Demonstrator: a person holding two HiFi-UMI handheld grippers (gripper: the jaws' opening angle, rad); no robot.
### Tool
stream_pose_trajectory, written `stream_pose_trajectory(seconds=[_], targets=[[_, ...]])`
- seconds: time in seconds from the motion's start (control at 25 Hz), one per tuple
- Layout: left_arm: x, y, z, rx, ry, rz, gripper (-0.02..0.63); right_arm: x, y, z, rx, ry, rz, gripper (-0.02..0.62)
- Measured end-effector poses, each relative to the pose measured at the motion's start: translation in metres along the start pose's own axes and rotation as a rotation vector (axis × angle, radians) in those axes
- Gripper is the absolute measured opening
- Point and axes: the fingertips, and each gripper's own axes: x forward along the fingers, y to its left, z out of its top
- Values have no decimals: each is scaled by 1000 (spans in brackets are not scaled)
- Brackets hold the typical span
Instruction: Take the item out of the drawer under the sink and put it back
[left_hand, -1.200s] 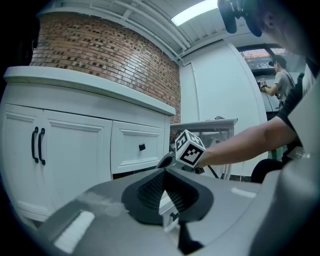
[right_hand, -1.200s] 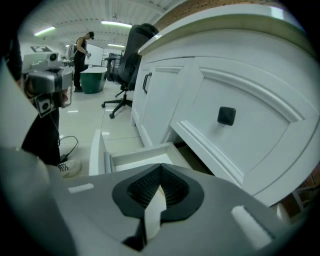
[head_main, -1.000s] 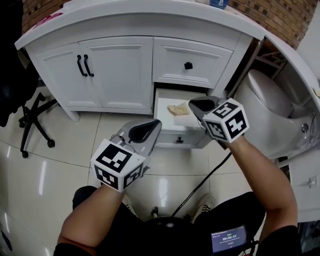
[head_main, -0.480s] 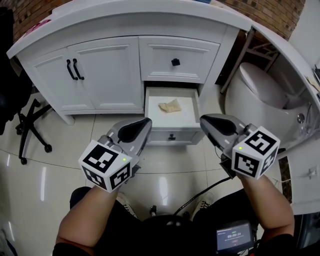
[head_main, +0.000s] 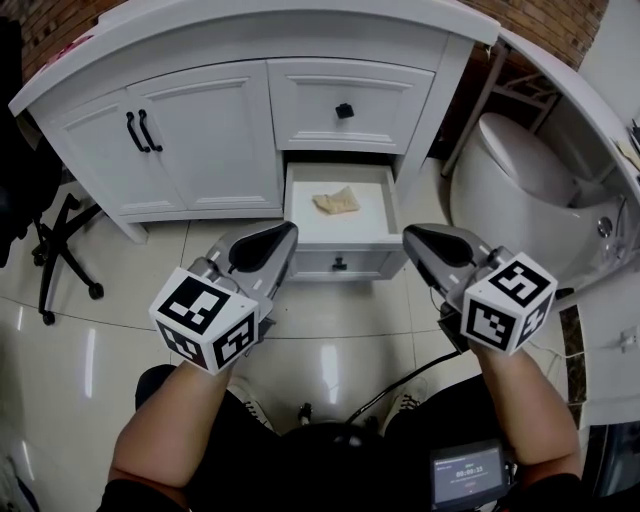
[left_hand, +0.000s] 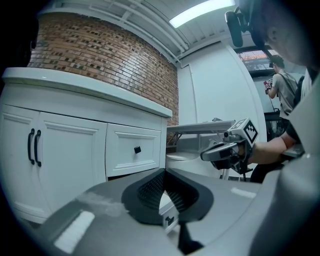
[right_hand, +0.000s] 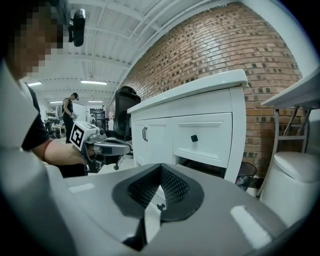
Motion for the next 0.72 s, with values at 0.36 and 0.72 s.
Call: stream_pose_trajectory(seconds=[0.36,0.72], targets=[[-12,-22,7,23,8,-14,5,-16,16,7,10,-21,26,8],[-44,-39,17,16,-22,23,5,-50,37,14,-2,-55,3,8]])
